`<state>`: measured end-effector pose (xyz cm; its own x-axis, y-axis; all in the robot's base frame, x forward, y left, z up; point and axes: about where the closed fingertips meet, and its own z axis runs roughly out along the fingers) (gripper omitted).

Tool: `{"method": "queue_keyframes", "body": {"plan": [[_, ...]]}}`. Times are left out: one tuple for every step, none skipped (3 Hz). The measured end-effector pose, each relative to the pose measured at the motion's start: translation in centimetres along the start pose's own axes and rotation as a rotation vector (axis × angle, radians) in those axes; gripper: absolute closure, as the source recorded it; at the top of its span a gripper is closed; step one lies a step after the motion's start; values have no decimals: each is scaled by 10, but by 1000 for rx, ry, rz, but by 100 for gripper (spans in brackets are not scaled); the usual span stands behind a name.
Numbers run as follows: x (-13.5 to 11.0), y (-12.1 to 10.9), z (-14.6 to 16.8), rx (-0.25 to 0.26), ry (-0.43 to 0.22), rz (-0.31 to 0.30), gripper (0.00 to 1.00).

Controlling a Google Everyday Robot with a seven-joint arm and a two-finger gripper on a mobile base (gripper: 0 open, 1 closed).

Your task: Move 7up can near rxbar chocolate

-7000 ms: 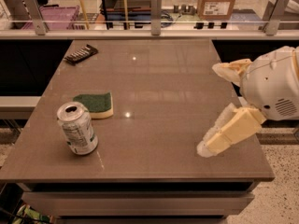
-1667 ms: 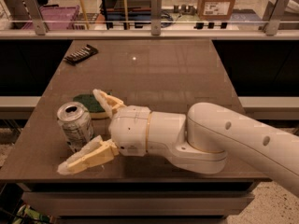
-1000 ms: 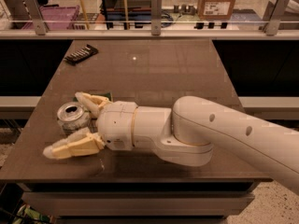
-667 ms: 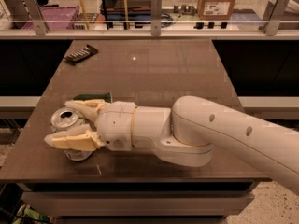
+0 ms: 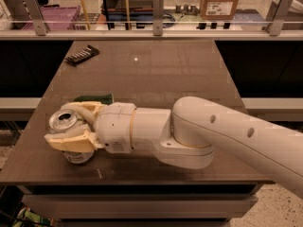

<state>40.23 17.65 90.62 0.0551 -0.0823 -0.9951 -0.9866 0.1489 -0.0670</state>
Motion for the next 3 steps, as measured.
{"method": "queue_keyframes", "body": {"plan": [[-1, 2, 1, -3, 1, -4, 100], [-12, 0, 1, -11, 5, -6, 100], [-37, -13, -6, -5, -3, -14, 100]]}}
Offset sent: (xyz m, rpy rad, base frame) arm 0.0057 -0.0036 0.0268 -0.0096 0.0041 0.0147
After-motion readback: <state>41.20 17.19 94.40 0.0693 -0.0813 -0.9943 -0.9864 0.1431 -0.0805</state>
